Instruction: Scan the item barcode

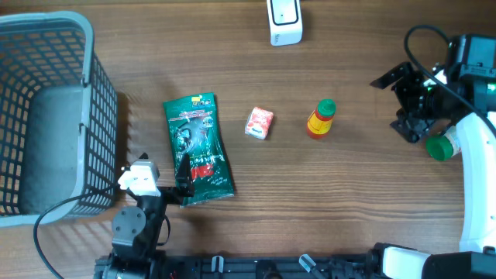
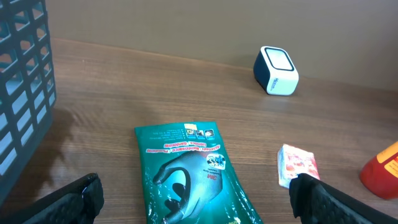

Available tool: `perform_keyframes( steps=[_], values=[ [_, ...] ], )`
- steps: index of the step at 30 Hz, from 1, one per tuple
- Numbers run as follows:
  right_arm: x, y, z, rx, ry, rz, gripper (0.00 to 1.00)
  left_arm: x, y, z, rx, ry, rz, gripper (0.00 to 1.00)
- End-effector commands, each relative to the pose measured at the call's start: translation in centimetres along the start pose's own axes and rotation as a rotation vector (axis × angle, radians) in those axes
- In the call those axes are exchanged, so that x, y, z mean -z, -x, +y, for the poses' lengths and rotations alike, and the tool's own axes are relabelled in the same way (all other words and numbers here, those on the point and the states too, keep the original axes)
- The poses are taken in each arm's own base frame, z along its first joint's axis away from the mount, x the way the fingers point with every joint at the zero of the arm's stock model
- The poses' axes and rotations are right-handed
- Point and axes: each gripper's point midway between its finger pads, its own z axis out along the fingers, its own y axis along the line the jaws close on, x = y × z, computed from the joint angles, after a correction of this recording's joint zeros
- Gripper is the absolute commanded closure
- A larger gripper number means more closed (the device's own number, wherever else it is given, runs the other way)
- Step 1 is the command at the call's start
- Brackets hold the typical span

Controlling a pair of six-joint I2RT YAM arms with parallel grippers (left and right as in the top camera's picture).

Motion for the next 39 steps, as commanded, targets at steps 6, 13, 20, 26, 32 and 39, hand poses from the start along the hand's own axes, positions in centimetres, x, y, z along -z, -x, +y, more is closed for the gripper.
perform_keyframes(
  steps=[6,13,20,26,32,39],
  values=[
    [-3.1,-1.2,1.4,0.435,-0.099,-0.05,0.0,0.0,-0.1,0.0,-0.019,-0.004,-0.001,0.0],
    [-4.7,-2.9,5.2,0.698,-0.266,-0.333,0.0,0.0,-0.1,0.0,-0.019,-0.005,0.0,0.0],
    [-11.0,-4.6,3.8,0.752,-0.414,-0.247,0.16,0.0,-0.1,0.0,-0.018,-0.004,-0.001,0.0],
    [-13.6,-5.7,3.0,0.77,-0.446,-0.178,0.43,0.0,-0.1,0.0,-0.019,-0.005,0.0,0.0],
    [-13.6,-5.5,3.3,0.814,-0.444,-0.182,0.67,0.0,-0.1,0.0,-0.019,-0.004,-0.001,0.0],
    [-12.9,-8.8,6.9,1.443,-0.24,0.019,0.69,0.0,-0.1,0.0,-0.019,-0.004,-0.001,0.0]
  ],
)
